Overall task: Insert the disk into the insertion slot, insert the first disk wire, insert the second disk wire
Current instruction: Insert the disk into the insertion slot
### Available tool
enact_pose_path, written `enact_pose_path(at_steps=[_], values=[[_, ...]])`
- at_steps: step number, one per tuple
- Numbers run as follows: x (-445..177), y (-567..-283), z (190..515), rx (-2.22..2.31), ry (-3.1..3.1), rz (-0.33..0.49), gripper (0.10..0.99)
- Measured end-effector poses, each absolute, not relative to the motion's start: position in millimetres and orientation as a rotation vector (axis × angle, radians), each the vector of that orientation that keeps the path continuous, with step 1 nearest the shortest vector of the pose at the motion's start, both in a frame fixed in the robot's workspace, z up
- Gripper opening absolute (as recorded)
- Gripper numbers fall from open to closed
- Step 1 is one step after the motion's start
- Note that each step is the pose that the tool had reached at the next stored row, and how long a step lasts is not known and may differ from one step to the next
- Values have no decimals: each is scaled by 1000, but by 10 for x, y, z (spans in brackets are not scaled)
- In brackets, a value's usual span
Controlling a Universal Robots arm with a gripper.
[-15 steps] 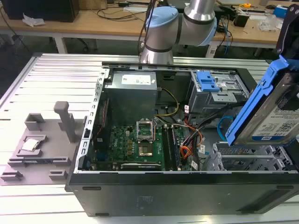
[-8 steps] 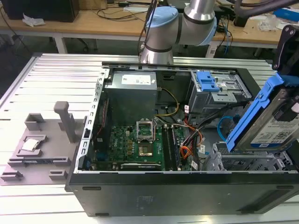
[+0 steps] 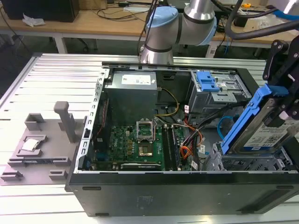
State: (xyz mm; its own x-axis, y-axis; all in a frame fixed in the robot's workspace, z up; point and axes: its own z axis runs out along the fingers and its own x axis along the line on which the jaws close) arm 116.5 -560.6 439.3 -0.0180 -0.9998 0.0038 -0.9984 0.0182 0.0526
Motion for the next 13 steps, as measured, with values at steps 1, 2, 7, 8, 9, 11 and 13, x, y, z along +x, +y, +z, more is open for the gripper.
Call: enact_pose_path(at_steps=[1,2,7,8,9,11,13], values=[[1165,-5595,4380,2173,-2213,-54,361],[1165,-5580,4364,2173,-2213,-54,361],[1167,-5555,4232,2173,-2213,-58,361],[1170,-5555,4207,2172,-2212,-57,361],[1170,-5554,4191,2171,-2211,-57,361],[1174,-5555,4131,2171,-2211,-59,361],[1175,-5555,4077,2170,-2210,-60,361]])
